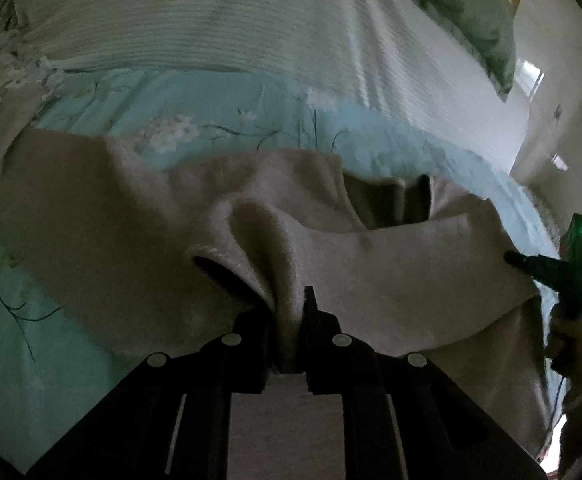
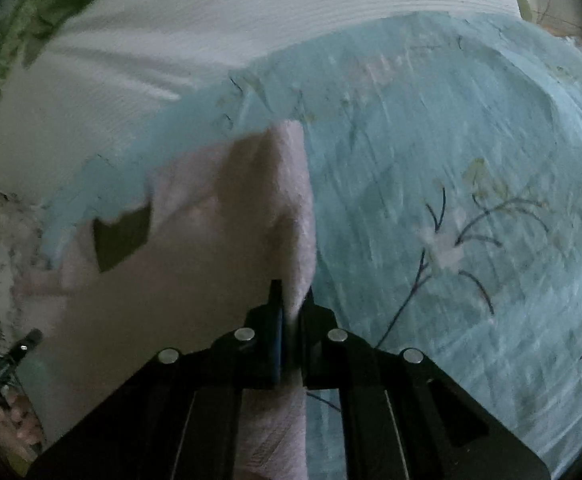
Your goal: Fold small clothes
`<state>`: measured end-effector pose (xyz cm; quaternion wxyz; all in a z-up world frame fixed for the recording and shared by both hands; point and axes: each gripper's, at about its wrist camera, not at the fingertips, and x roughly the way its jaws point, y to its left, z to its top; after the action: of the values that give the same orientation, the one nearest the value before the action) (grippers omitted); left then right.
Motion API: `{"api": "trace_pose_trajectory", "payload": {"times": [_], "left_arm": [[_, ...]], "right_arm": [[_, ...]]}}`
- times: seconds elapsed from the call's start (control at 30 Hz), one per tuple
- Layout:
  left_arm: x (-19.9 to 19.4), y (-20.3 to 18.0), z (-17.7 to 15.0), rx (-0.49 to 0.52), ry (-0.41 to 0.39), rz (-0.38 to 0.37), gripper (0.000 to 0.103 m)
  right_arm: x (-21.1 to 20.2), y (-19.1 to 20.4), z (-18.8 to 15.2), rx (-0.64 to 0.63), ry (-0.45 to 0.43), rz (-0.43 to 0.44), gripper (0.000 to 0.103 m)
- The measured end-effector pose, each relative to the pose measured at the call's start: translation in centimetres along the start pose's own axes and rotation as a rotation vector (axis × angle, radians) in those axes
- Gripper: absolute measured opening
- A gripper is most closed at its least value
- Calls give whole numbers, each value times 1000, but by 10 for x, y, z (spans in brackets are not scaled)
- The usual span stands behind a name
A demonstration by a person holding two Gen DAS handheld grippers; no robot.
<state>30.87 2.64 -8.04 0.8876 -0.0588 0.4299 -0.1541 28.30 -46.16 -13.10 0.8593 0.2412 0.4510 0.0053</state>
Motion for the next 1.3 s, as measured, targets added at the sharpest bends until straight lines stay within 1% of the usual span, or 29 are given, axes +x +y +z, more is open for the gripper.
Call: {"api": "trace_pose_trajectory", "payload": {"times": [0.03,0.07,0.1,0.13,0.17,0.2,0.23,0.27,0.3,0.33,0.4,0.47,0.5,0.57,0.6,0.63,0.67,0.7,0.73,0.8,0.83,0.9,0.93,1.0,1.03,1.07,1.17,1.27,1.3], "left_arm": [[3,0,-2,11,9,17,16],[3,2,-3,16,12,29,17],[2,5,-5,17,18,44,20],[1,9,-6,14,17,48,23],[-2,14,-7,7,12,56,25],[-6,20,-8,-5,6,64,25],[-10,27,-9,-18,-2,78,25],[-12,32,-9,-26,-5,81,25],[-15,38,-9,-39,-7,82,25],[-15,41,-9,-43,-6,85,25],[-17,48,-10,-46,-3,108,25],[-21,54,-11,-50,-4,121,25],[-24,59,-12,-54,-6,131,26],[-29,72,-11,-71,-7,158,33],[-31,81,-9,-84,-8,174,45],[-33,89,-7,-95,-12,189,56],[-36,100,-3,-113,-23,216,61],[-39,113,3,-139,-34,252,68],[-41,124,9,-161,-43,281,74],[-44,152,26,-220,-77,355,76],[-43,162,34,-238,-86,384,77],[-38,188,56,-258,-100,467,80],[-32,202,68,-262,-99,516,82],[-20,227,86,-280,-83,563,82],[-14,240,94,-297,-71,568,82],[-7,260,106,-332,-54,552,82],[3,299,127,-395,-52,501,82],[14,334,143,-452,-35,448,82],[18,343,145,-474,-33,428,76]], "right_arm": [[-3,4,-1,-9,-12,-46,10],[-10,8,-2,-17,-37,-97,15],[-18,15,-4,-23,-71,-144,15],[-25,19,-7,-26,-91,-159,15],[-33,27,-10,-33,-116,-153,15],[-44,41,-16,-54,-148,-115,15],[-49,50,-21,-73,-159,-89,17],[-51,64,-28,-113,-155,-34,27],[-46,82,-38,-164,-110,45,34],[-40,90,-44,-185,-76,68,43],[-18,104,-59,-228,8,76,44],[-4,102,-65,-214,56,51,44],[-1,98,-67,-187,60,55,44],[-9,96,-66,-145,43,100,44],[-13,97,-65,-135,36,126,46],[-22,94,-66,-130,25,158,50],[-28,97,-67,-128,14,180,56],[-38,99,-70,-134,-2,199,58],[-44,102,-71,-135,-7,211,61],[-48,109,-74,-125,-4,266,62],[-49,111,-78,-121,1,283,62],[-47,117,-81,-117,13,302,62],[-48,117,-83,-117,20,310,62],[-47,119,-82,-119,31,313,62],[-46,121,-82,-123,35,310,62],[-45,121,-81,-126,39,306,62],[-47,121,-86,-124,44,299,62],[-40,120,-87,-113,59,289,62],[-36,120,-87,-108,67,289,62]]}}
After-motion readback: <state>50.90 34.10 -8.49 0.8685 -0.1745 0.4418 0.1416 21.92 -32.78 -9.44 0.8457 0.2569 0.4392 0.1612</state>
